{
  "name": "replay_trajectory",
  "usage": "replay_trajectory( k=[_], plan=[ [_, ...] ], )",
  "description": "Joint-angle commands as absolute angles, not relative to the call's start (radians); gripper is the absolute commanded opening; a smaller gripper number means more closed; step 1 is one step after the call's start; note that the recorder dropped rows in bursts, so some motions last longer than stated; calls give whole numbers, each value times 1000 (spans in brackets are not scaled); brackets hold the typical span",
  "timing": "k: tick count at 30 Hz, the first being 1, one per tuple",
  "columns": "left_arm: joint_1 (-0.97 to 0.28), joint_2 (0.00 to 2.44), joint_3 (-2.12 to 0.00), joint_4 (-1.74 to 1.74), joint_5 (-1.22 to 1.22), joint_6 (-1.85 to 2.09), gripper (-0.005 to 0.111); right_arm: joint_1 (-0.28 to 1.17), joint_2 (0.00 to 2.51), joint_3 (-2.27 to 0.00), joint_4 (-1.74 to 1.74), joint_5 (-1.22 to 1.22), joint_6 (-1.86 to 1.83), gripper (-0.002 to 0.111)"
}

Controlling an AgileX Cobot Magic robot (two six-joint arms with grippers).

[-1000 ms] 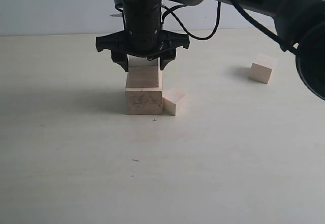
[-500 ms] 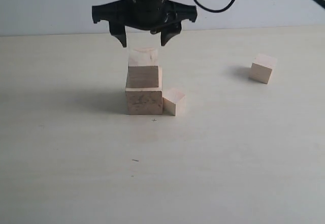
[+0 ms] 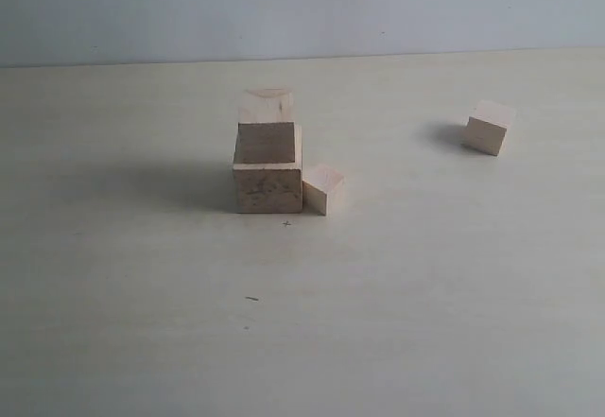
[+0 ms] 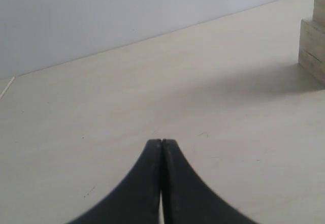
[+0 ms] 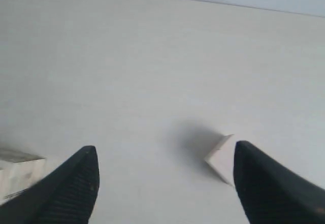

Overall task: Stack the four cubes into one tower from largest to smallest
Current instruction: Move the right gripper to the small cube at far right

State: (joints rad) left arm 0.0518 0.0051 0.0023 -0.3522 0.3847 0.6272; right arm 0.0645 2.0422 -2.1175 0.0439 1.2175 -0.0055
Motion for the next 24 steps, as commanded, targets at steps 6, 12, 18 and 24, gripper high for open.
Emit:
replay_trajectory(
  k=[6,12,18,24],
  plan=[
    [50,0,0,-353,372,625,0,-99,2102,-2035,300,1221,-337,69],
    [50,0,0,-353,372,625,0,-99,2138,-2009,296,1219,-514,71],
    [50,0,0,-353,372,625,0,-118,2253,-2009,307,1221,-662,76],
    [50,0,0,-353,372,625,0,-136,2292,-2009,202,1197,-843,76]
  ],
)
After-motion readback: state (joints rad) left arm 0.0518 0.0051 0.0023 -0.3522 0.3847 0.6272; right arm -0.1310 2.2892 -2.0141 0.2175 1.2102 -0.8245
